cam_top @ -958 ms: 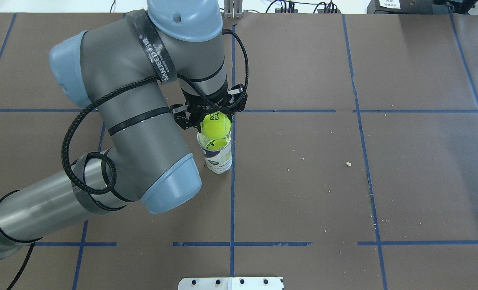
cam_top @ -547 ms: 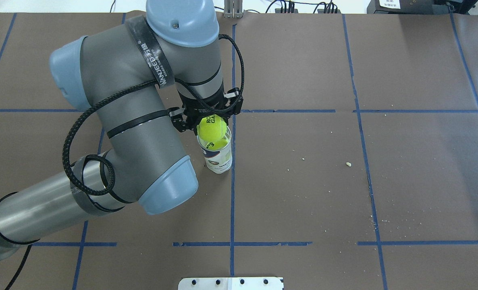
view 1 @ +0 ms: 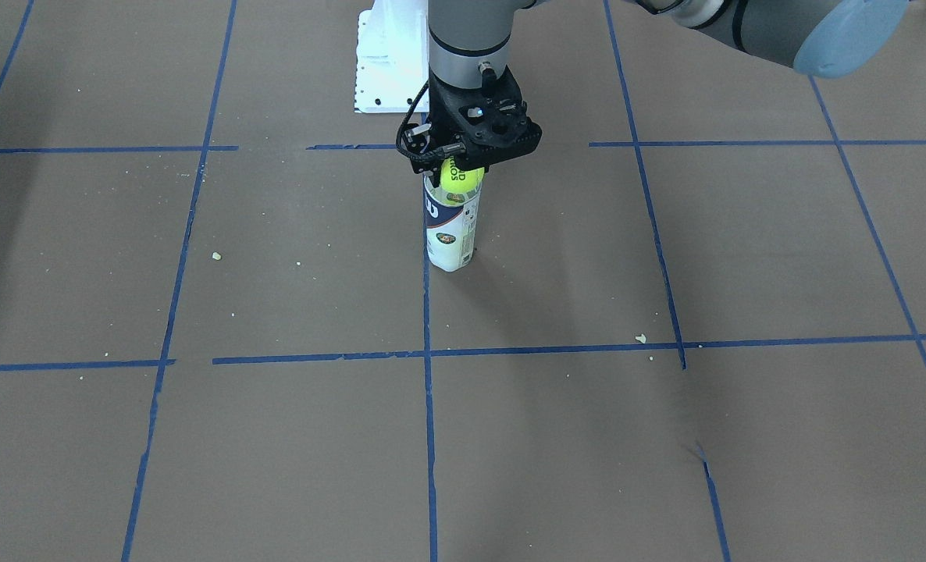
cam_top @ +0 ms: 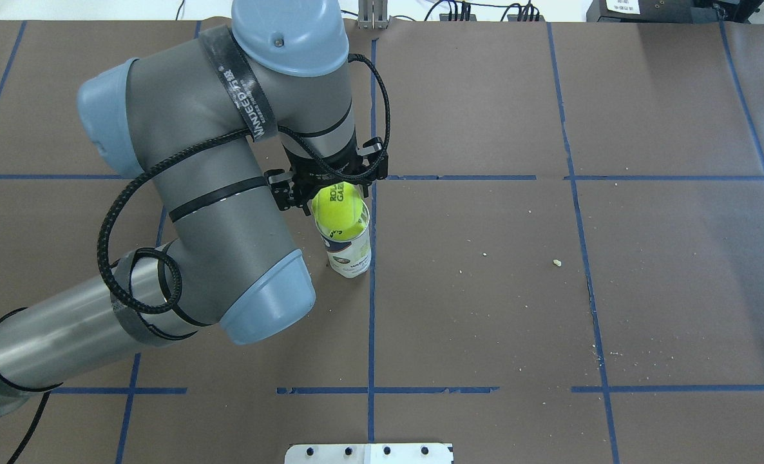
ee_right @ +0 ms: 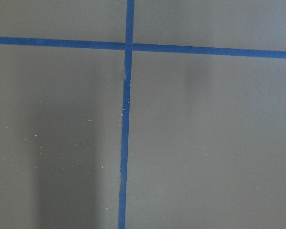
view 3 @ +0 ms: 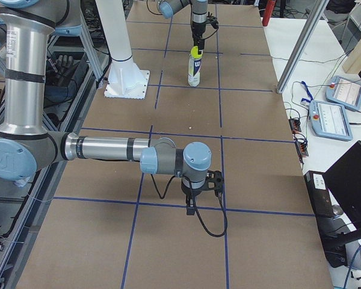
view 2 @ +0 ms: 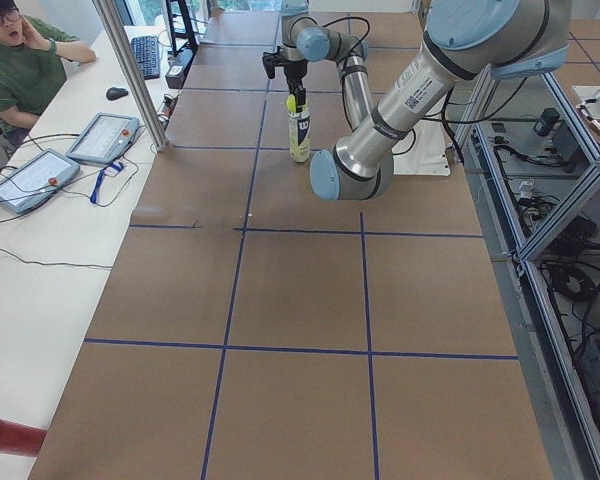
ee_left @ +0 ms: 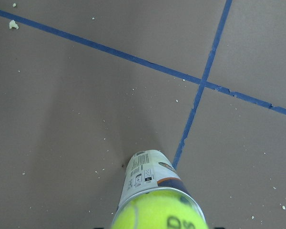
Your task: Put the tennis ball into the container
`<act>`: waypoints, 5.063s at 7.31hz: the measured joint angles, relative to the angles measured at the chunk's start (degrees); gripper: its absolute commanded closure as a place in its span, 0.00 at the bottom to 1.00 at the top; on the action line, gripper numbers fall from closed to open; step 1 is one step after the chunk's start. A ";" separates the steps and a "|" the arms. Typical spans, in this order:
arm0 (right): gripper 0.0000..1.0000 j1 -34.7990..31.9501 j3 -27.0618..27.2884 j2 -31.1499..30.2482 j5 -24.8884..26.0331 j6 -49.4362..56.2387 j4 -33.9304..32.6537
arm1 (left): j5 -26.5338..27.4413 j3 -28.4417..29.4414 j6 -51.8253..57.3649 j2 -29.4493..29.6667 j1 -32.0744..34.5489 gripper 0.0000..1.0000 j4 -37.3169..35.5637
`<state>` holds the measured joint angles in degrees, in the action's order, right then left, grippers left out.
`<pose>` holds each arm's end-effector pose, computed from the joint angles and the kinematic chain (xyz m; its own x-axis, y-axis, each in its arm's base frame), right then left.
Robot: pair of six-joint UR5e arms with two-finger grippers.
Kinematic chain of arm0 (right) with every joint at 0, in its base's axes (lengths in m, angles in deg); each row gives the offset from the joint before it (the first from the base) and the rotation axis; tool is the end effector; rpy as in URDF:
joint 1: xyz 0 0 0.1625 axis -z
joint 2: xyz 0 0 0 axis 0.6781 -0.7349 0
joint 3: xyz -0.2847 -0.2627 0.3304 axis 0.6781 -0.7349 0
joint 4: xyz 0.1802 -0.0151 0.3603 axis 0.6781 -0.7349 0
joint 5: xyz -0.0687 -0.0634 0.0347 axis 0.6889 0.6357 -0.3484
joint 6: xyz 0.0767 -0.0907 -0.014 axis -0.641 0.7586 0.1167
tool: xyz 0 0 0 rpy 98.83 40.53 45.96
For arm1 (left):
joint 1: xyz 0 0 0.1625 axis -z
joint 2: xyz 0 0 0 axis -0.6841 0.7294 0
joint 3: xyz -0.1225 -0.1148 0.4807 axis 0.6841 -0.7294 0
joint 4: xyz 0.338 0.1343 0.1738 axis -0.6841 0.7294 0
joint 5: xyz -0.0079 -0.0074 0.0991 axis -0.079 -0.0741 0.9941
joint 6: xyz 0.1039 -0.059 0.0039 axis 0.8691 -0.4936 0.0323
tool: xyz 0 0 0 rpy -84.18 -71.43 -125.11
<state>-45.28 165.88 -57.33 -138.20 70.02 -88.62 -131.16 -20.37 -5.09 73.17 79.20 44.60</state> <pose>0.0403 -0.4120 0.7591 0.7536 -0.0275 0.6567 0.0399 0.9992 -0.0040 0.5253 -0.4872 0.1286 0.6381 -0.3175 -0.7015 0.2392 0.9477 -0.2113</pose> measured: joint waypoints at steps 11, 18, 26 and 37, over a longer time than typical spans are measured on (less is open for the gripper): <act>0.00 0.00 -0.03 -0.03 0.00 0.00 0.00 | -8.39 -10.90 44.81 -32.26 22.04 0.00 15.90; 0.00 0.00 -0.01 0.02 0.00 0.00 0.00 | -17.60 6.48 82.77 -58.67 51.90 0.00 28.88; 0.00 0.00 -0.02 0.00 0.00 0.00 0.00 | -17.99 5.45 82.47 -58.80 55.18 0.00 28.31; 0.00 0.00 -0.01 0.00 0.00 0.00 0.00 | -17.84 5.14 82.47 -59.08 55.19 0.00 28.34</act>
